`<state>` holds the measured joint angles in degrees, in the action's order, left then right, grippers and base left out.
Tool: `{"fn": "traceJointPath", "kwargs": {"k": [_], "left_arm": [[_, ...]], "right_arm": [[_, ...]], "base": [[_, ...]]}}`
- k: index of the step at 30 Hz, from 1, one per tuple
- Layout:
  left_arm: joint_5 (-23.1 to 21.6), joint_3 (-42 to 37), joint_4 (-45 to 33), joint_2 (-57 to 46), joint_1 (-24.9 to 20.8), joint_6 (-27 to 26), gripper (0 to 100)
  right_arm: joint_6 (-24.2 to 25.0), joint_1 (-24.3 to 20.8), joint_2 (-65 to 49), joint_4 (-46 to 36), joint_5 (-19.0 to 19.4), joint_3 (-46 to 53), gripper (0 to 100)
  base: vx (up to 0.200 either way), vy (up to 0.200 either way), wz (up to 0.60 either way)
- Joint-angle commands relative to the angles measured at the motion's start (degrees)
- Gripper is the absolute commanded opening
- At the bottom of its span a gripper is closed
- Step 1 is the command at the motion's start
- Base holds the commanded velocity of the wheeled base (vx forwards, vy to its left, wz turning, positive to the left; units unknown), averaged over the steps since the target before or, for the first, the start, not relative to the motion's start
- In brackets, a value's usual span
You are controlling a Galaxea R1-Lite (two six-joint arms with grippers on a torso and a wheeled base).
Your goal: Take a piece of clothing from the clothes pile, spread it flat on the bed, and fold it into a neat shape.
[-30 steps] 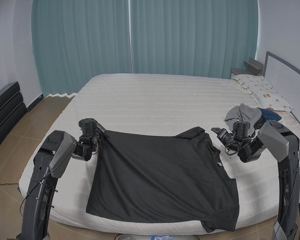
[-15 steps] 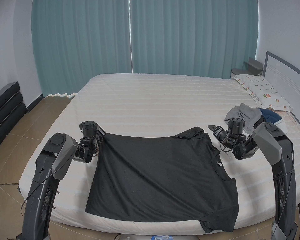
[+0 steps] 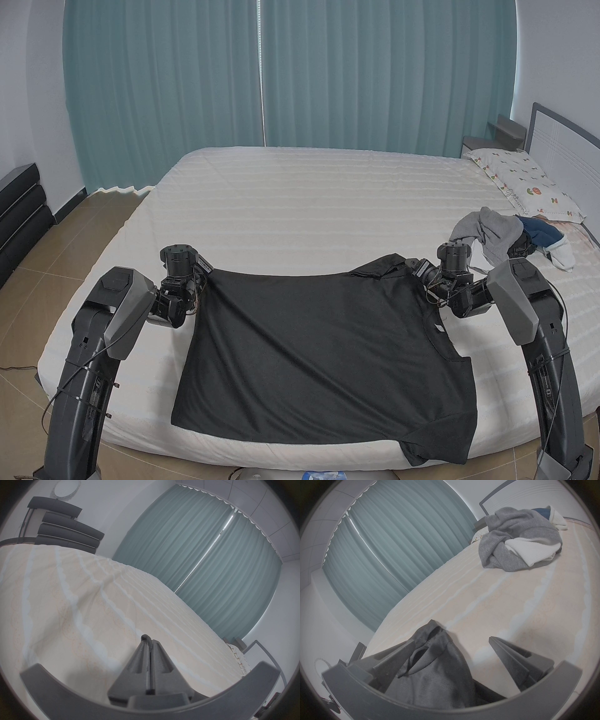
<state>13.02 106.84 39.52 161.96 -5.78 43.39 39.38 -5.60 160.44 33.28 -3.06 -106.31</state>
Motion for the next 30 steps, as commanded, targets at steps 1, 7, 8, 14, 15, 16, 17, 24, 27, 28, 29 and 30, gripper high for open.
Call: {"fn": "traceJointPath", "kwargs": {"k": [1,7,8,14,15,16,17,24,27,28,29,30], "left_arm": [[-0.01,-0.31,0.03,-0.16,-0.02,0.03,0],[0.08,-0.58,-0.06,-0.25,-0.11,0.03,0],[0.08,-0.58,-0.06,-0.25,-0.11,0.03,0],[0.08,-0.58,-0.06,-0.16,-0.11,-0.06,0],[0.08,-0.58,-0.06,-0.16,-0.11,-0.06,0],[-0.01,-0.58,-0.06,-0.16,-0.11,-0.06,0],[-0.01,-0.58,-0.06,-0.16,-0.11,0.03,0],[0.52,0.39,0.73,-0.07,0.07,-0.14,0],[1.48,0.56,1.96,0.02,0.24,0.03,0],[1.48,0.56,2.31,0.02,0.24,0.03,0],[1.48,0.56,2.31,0.02,0.24,0.03,0],[1.48,0.56,2.31,0.02,0.24,0.03,0]], "right_arm": [[0.00,-0.12,2.33,-0.23,-0.10,-1.44,100],[-0.09,-0.21,2.33,-0.41,-0.10,-1.44,0],[-0.09,-0.21,2.33,-0.41,-0.10,-1.44,0],[0.18,0.15,2.25,0.03,-0.37,-3.81,0],[0.18,0.15,2.25,0.03,-0.37,-3.81,0],[0.26,0.15,2.33,0.21,-0.63,-4.69,0],[0.18,0.15,2.42,0.29,-1.51,-5.48,0],[-0.09,0.15,3.92,1.35,-3.88,-8.28,0],[-0.79,0.15,4.00,3.99,-3.80,-8.28,0],[-1.23,0.15,3.92,4.51,-3.80,-8.28,0],[-1.49,0.15,3.83,4.78,-3.62,-8.28,0],[-1.76,0.15,3.56,5.04,-3.62,-8.28,0]], "base": [[0.000,0.000,0.00],[0.000,0.000,0.00],[0.000,0.000,0.00],[0.000,0.000,0.00],[0.000,0.000,0.00],[0.000,0.000,0.00],[0.000,0.000,0.00],[0.000,0.000,0.00],[0.000,0.000,0.00],[0.000,0.000,0.00],[0.000,0.000,0.00],[0.000,0.000,0.00]]}}
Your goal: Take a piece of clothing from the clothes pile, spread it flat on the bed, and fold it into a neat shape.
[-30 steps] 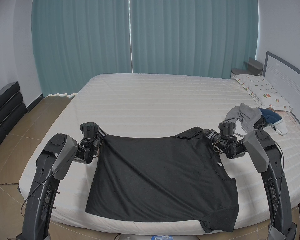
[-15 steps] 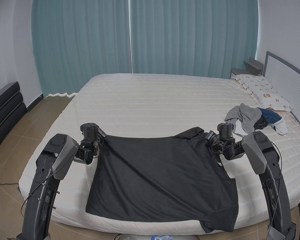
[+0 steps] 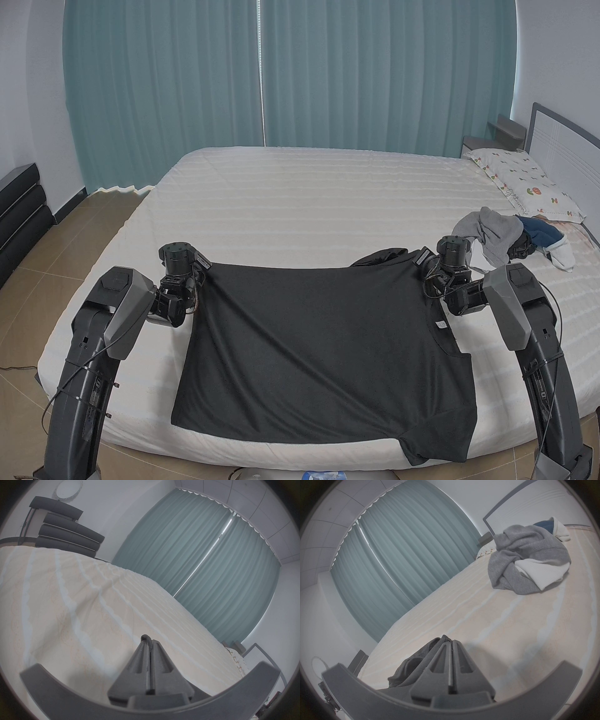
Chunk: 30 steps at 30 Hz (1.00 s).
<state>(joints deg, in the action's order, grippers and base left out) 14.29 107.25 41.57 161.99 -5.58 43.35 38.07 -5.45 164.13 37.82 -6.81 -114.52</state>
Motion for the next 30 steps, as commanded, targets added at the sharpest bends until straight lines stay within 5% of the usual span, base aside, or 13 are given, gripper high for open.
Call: {"fn": "traceJointPath", "kwargs": {"k": [1,28,29,30], "left_arm": [[0.21,0.15,0.27,-0.01,0.05,0.07,0],[-0.40,0.85,-0.09,1.22,-0.31,-0.37,0],[-0.40,1.12,-0.17,1.31,-0.31,-0.37,100],[-0.40,1.20,-0.17,1.58,-0.31,-0.37,100]], "right_arm": [[-0.45,0.00,-0.13,0.51,0.13,-0.07,0],[-5.90,0.62,0.66,4.64,0.93,-0.07,0],[-5.90,0.62,0.75,4.64,0.93,-0.07,0],[-5.90,0.62,0.92,4.46,0.93,-0.07,0]], "base": [[0.000,0.000,0.00],[0.000,0.000,0.00],[0.000,0.000,0.00],[0.000,0.000,0.00]]}}
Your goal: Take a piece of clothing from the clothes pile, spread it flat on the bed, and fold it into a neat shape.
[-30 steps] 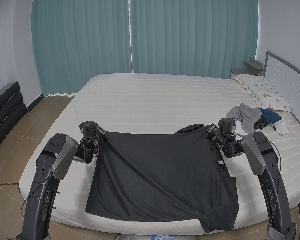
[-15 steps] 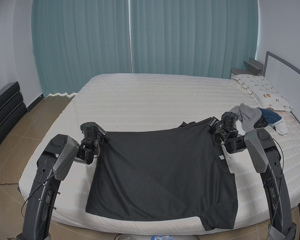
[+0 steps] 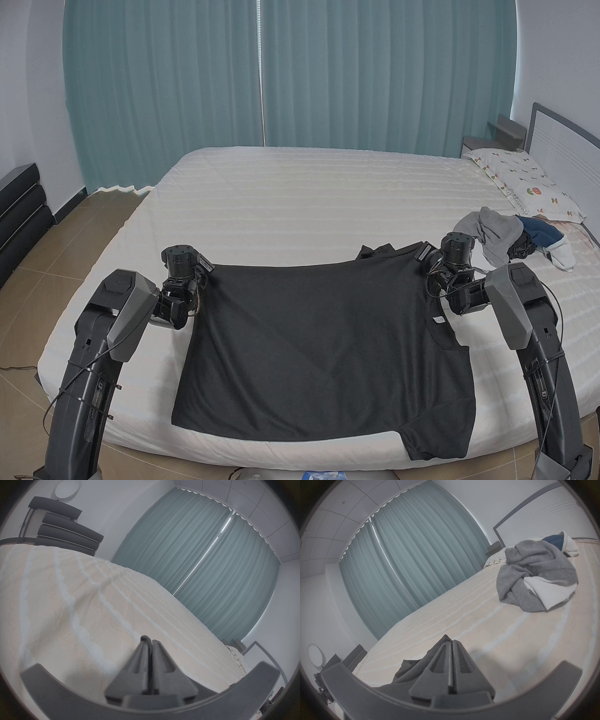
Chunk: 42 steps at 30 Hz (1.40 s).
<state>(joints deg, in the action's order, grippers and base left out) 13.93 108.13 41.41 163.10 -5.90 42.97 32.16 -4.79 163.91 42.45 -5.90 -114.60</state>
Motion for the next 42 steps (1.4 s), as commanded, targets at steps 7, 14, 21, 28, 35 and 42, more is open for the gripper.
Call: {"fn": "traceJointPath", "kwargs": {"k": [7,14,21,28,35,42], "left_arm": [[-0.05,0.41,-1.42,0.64,-0.25,0.01,100],[0.92,-1.17,-0.81,-0.15,-0.25,0.01,100],[2.33,-16.20,4.73,-10.61,0.45,1.76,100],[-7.34,-34.92,6.58,-24.85,-0.08,2.12,100],[-10.77,-58.12,6.84,-40.14,-1.48,2.38,100],[-15.69,-77.37,13.34,-47.35,-4.30,9.67,100]], "right_arm": [[0.01,-0.04,3.08,-0.26,-0.08,0.01,100],[0.98,1.28,-2.20,0.09,-3.15,1.93,100],[5.63,1.28,-17.66,1.32,-0.43,23.90,100],[7.48,1.71,-37.79,2.90,10.56,51.76,100],[7.57,2.07,-51.33,7.56,19.17,79.80,100],[8.97,1.54,-53.26,17.67,19.44,95.36,100]], "base": [[0.000,0.000,0.00],[0.000,0.000,0.00],[0.000,0.000,0.00],[0.000,0.000,0.00],[0.000,0.000,0.00],[0.000,0.000,0.00]]}}
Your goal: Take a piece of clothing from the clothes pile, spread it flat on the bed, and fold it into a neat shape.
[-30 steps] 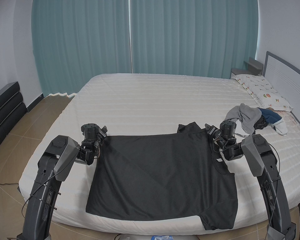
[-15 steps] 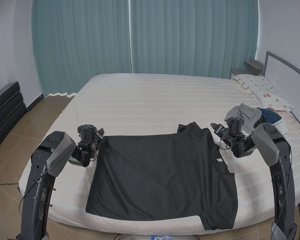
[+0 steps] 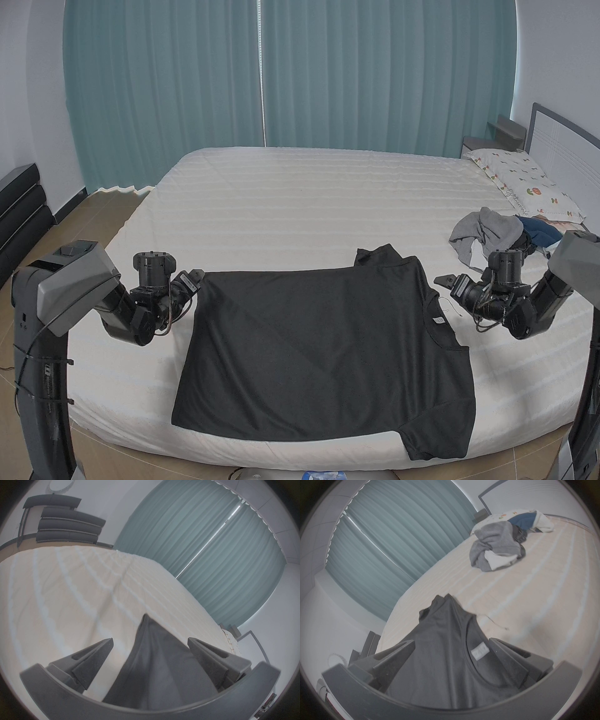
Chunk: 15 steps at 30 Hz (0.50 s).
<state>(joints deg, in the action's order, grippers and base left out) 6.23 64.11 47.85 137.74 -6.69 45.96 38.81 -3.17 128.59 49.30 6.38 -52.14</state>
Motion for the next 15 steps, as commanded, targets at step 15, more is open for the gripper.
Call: {"fn": "traceJointPath", "kwargs": {"k": [15], "left_arm": [[-11.15,-52.07,25.89,-13.46,-5.70,9.76,100]], "right_arm": [[11.72,0.97,-12.48,20.75,13.66,44.32,100]], "base": [[-0.107,0.000,0.00]]}}
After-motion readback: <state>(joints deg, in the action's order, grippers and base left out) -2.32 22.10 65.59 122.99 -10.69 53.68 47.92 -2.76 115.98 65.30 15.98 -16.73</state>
